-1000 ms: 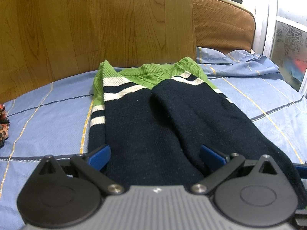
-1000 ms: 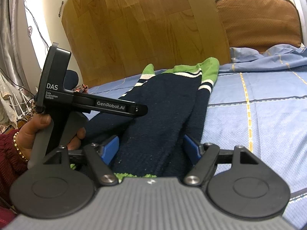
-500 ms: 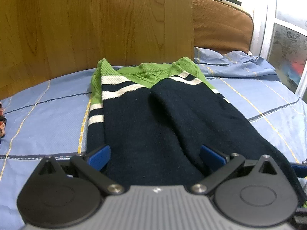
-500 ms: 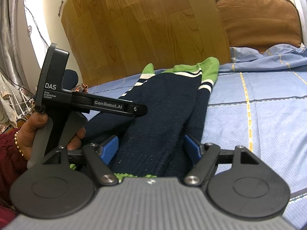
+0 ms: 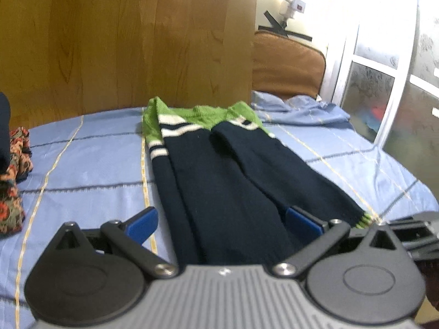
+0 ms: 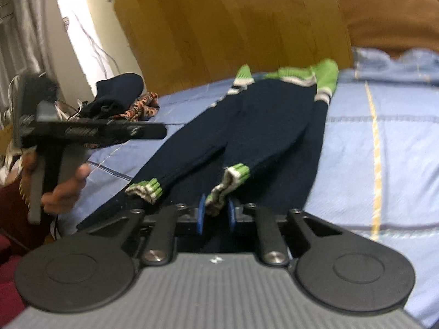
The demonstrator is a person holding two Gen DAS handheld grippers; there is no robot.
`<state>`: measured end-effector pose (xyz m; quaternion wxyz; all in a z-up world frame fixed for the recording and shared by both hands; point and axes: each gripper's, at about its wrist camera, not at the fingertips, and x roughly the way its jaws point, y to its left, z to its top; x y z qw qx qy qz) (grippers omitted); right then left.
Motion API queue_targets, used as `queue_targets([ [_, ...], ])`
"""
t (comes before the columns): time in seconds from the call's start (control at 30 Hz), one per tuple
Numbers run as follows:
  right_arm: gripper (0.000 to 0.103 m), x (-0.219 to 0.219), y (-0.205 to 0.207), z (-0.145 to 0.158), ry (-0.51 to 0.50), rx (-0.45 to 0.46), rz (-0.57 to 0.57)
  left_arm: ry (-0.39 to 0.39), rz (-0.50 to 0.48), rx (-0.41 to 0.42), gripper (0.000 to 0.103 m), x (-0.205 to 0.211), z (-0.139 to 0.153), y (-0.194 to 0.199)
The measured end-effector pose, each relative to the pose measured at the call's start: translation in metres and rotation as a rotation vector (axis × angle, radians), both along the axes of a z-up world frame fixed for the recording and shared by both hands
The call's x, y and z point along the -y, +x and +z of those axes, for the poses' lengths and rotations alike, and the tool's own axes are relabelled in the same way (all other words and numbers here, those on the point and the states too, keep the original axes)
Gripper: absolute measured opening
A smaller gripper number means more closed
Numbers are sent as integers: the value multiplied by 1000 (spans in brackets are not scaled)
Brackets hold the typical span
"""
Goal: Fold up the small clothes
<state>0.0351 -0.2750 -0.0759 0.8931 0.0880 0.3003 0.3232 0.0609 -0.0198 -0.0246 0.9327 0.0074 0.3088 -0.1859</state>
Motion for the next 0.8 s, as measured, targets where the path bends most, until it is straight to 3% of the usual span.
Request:
queue_targets([
  [0.17, 11, 16, 9, 3, 249, -128, -39, -23, 26, -18, 103, -6, -2, -4],
  [0.27, 10, 17, -1, 11, 397, -139, 24, -42, 31, 10, 103, -8, 5, -6],
  [0.3, 10, 14, -5, 10, 396, -142, 28, -32, 30, 19, 103, -6, 5, -7],
  [0.4, 15, 2, -2, -6, 229, -189, -42, 18, 22, 2, 103, 3, -1, -6],
  [0.43, 15, 3, -2, -12, 218, -212, -50, 38, 19, -8, 103, 6, -4, -6],
  [0.5, 21, 11, -9, -7, 259, -189, -39, 69, 19, -18, 103, 9, -8, -8],
  [0.63, 22, 34, -28, 18, 266, -53, -56, 66, 18, -31, 103, 7, -12, -11],
  [0.73, 22, 48, -34, 23, 206, -33, -95, 52, 20, -42, 103, 5, -13, -11],
  [0.8, 33, 43, -34, 20, 141, -46, -79, 48, 20, -50, 103, 5, -13, -10],
])
